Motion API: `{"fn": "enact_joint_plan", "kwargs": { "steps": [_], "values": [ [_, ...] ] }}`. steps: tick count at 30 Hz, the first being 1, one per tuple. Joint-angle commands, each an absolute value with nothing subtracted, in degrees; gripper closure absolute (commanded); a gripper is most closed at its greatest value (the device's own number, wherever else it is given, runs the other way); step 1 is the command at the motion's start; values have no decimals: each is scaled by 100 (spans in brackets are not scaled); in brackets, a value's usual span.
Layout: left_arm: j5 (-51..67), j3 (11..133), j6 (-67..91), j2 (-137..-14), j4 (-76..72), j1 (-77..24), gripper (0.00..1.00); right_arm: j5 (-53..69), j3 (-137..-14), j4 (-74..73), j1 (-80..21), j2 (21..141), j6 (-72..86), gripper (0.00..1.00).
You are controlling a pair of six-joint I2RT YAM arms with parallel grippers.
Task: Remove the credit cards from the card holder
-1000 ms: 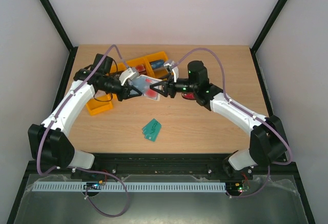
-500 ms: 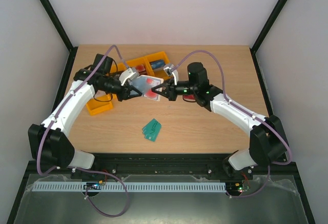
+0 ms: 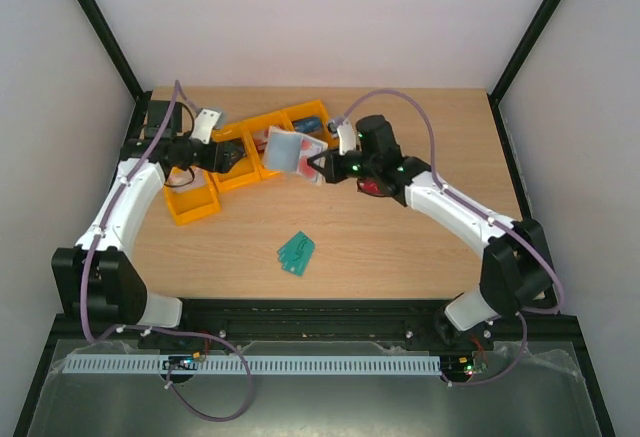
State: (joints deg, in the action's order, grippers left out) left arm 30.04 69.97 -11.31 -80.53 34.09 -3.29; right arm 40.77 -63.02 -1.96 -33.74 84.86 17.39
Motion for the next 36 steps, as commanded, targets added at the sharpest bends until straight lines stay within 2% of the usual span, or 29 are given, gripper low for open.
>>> {"fn": "enact_joint_plan", "kwargs": {
  "steps": [1, 4, 6, 10, 13, 16, 20, 25, 36],
  "values": [
    [2763, 6943, -950, -7783, 3215, -264, 20, 500, -7530, -2009, -3806, 9111, 1869, 98],
    [3408, 6998, -1033, -7745, 3328, -280, 22, -840, -8297, -2903, -4205, 9671, 1962, 98],
    [4025, 7041, -1137, -7721, 3469, -321, 30, -1191, -8796, -3383, -4373, 10037, 2001, 98],
    [5413, 7054, -1428, -7700, 3802, -602, 51, -426, -9219, -3464, -4460, 10386, 2009, 98],
    [6063, 6949, -1441, -7740, 3857, -795, 62, 640, -9110, -2962, -4463, 10287, 1894, 98],
    [6409, 6769, -1119, -7802, 3563, -834, 62, 1741, -8805, -2326, -4457, 10066, 1754, 98],
    [6284, 6656, -882, -7875, 3356, -823, 61, 2960, -8308, -1402, -4361, 9697, 1861, 98],
    [6186, 6522, -709, -7855, 3176, -751, 54, 4353, -7763, -413, -4176, 9387, 2133, 98],
    [6475, 6445, -554, -7804, 3028, -554, 56, 5521, -7190, 833, -4052, 9104, 2557, 98]
  ]
}}
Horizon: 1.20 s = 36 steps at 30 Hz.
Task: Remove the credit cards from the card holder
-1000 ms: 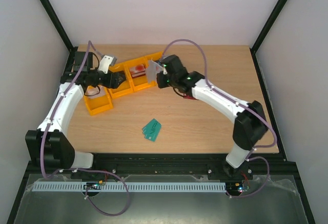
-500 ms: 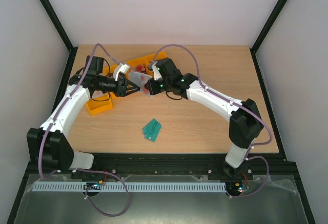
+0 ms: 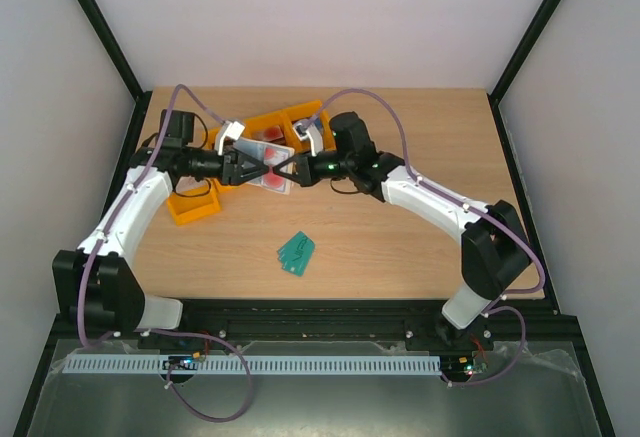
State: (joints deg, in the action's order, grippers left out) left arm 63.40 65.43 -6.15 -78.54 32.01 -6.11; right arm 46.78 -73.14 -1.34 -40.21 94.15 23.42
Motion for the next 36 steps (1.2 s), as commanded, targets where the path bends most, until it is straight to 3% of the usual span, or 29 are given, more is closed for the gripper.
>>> {"fn": "enact_joint_plan", "kwargs": {
  "steps": [1, 8, 13, 16, 21, 24, 26, 30, 33, 36],
  "values": [
    [6432, 6431, -566, -7791, 3037, -547, 56, 5586, -7145, 941, -4043, 9067, 2599, 98],
    [6505, 6364, -652, -7766, 3093, -564, 62, 5862, -6882, 1655, -4039, 8939, 2922, 98],
    [7037, 6437, -1259, -7757, 3553, -702, 87, 5914, -6937, 1831, -4043, 9134, 3030, 98],
    [7636, 6614, -2004, -7744, 4122, -703, 96, 5838, -6948, 1786, -4007, 9199, 2956, 98],
    [7960, 6863, -2881, -7711, 4948, -631, 98, 5799, -6864, 1788, -3876, 9203, 2967, 97],
    [7960, 6807, -2791, -7687, 4804, -379, 98, 5789, -6728, 1761, -3789, 9133, 2875, 77],
    [7926, 6718, -2446, -7651, 4492, -211, 98, 5791, -6580, 1765, -3718, 9040, 2825, 70],
    [7918, 6629, -2315, -7603, 4352, -78, 98, 5902, -6341, 1834, -3678, 8909, 2820, 69],
    [7950, 6644, -2445, -7611, 4452, -79, 98, 6175, -6263, 2105, -3674, 8930, 2988, 74],
    [7922, 6638, -2476, -7609, 4465, -79, 98, 6363, -6241, 2474, -3682, 9030, 3332, 66]
  ]
}}
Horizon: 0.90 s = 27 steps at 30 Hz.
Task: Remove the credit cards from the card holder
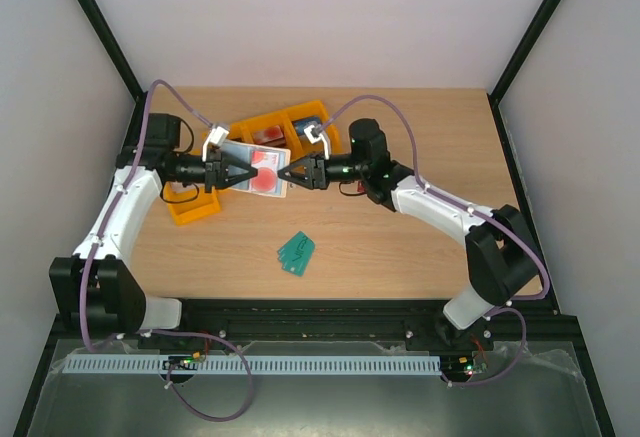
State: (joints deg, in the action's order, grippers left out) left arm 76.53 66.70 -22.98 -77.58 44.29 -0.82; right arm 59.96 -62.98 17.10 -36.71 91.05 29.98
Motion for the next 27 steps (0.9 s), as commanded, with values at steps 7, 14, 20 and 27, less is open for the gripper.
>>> {"fn": "enact_joint_plan", "kwargs": {
  "steps": [7, 14, 20, 27],
  "values": [
    [7784, 6610, -2375, -7645, 4346, -271, 98, 6395, -6258, 3109, -3799, 9204, 3763, 66],
    [7699, 6627, -2179, -7665, 4178, -307, 97, 6351, -6254, 3113, -3827, 9242, 3692, 98],
    [7852, 6511, -2012, -7639, 4008, -140, 78, 6614, -6223, 3107, -3753, 9188, 3672, 98],
    [7849, 6439, -2004, -7655, 3986, -141, 96, 6713, -6223, 3138, -3753, 9093, 3672, 98]
  ]
}}
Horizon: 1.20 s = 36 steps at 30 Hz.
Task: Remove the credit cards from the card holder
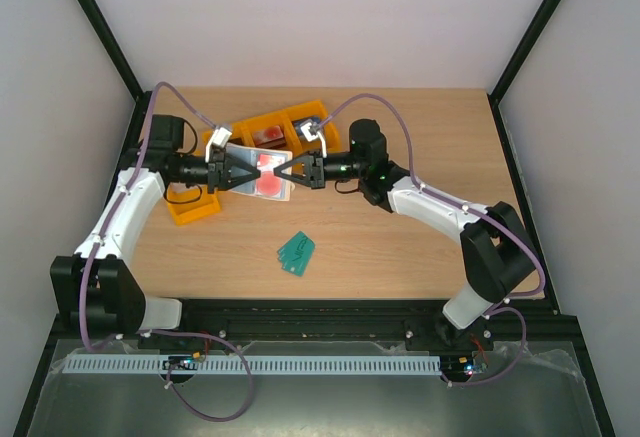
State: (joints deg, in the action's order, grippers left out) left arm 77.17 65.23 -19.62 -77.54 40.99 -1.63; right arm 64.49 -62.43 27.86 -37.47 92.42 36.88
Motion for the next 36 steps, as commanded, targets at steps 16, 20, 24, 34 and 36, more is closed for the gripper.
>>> {"fn": "enact_joint_plan", "kwargs": {
  "steps": [16, 20, 24, 34, 36],
  "values": [
    [7722, 6478, -2051, -7587, 4057, 21, 98, 6455, -6183, 2133, -3562, 8961, 2908, 98],
    [7577, 6478, -1960, -7560, 3982, 155, 98, 6295, -6136, 1807, -3425, 8929, 2731, 99],
    [6928, 6391, -1477, -7541, 3606, 354, 98, 6243, -5947, 1438, -2991, 8794, 2615, 98],
    [6324, 6535, -1451, -7508, 3656, 483, 98, 5206, -6116, -424, -2870, 9066, 1753, 98],
    [6300, 6577, -1446, -7506, 3668, 487, 98, 5315, -6197, -169, -3266, 9178, 1920, 98]
  ]
}}
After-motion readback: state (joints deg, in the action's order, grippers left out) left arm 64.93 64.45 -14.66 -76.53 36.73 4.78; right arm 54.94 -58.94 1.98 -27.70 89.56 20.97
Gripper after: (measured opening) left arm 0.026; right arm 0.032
